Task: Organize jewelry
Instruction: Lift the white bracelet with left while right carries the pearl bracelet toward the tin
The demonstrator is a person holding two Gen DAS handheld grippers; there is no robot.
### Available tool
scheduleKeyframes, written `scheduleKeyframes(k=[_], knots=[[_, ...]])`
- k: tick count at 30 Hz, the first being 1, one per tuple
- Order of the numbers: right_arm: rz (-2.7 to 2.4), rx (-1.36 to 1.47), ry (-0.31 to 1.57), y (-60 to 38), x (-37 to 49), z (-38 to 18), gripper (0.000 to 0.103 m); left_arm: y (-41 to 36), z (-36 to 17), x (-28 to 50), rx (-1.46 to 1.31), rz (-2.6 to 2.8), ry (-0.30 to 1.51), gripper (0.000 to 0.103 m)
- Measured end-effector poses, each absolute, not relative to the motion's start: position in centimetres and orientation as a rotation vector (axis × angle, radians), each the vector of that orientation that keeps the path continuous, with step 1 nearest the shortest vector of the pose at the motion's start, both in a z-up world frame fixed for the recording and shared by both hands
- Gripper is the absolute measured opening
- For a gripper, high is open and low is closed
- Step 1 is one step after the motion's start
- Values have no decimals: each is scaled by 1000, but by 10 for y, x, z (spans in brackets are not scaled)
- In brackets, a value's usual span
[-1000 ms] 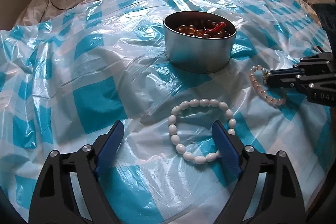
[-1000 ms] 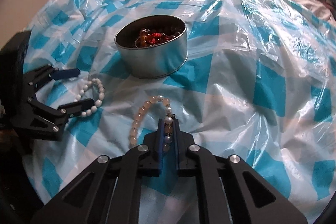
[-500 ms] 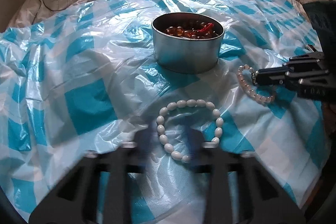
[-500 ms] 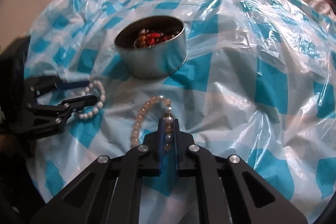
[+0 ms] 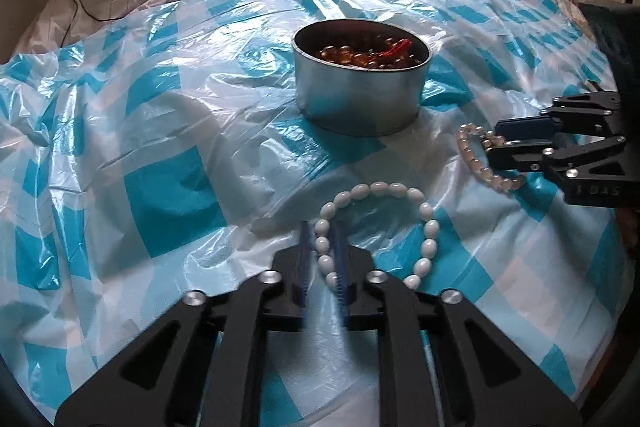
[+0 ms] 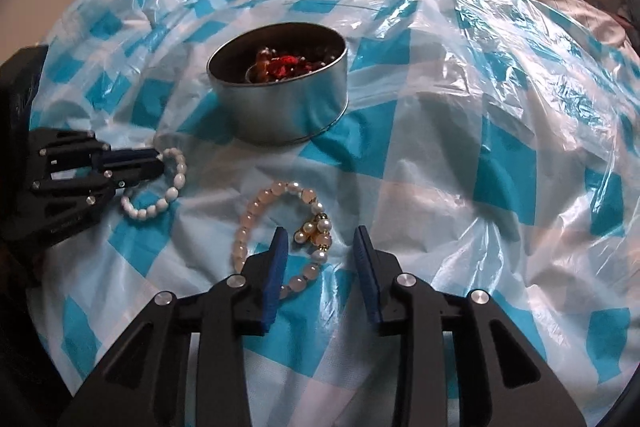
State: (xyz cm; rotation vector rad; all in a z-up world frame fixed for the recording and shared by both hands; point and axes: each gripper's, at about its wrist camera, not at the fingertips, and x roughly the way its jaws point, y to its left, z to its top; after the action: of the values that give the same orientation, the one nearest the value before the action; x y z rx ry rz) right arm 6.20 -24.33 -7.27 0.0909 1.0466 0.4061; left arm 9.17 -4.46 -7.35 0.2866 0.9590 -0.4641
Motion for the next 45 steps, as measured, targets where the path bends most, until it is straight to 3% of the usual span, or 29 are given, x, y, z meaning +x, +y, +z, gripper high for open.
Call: scheduleKeyframes(k=[2,3,4,5,14,26,28,30,31,36,37,38,39,41,45], knots=[[429,132,1049,-246,62,-73,10,-43,-74,92,273,-467,963,16],[442,164,1048,-249,62,-73,9,-42,-74,93,268,-469,965,16],[454,203,1049,-251,62,-73,9,-42,-74,92,268,-471,967,15],[477,274,1050,-257,64,-74,9,-42,-73,92,263,-481,968,7],[622,845,972,-313,72,-88,9,-33,-57,94,103,-561,958,6],[635,860,969,-312,73,-83,9,-41,-71,95,198,-515,994,8],[639,861,975,-312,73,-84,9,-40,-71,95,200,-503,988,14],[636,858,981,-311,73,-85,9,-38,-72,96,190,-496,986,43],[635,859,986,-310,73,-86,9,-38,-72,96,188,-496,985,49],[624,859,1009,-309,74,-90,9,-43,-75,94,215,-496,979,53],[622,858,1012,-309,75,-91,9,-43,-75,94,212,-497,979,52],[620,856,1017,-308,75,-92,9,-43,-75,94,208,-502,979,40],[619,856,1019,-307,75,-92,9,-44,-75,94,209,-511,981,21],[617,858,1019,-307,75,-91,9,-48,-73,92,230,-514,983,7],[619,870,1012,-307,76,-91,9,-40,-63,94,123,-559,989,6]])
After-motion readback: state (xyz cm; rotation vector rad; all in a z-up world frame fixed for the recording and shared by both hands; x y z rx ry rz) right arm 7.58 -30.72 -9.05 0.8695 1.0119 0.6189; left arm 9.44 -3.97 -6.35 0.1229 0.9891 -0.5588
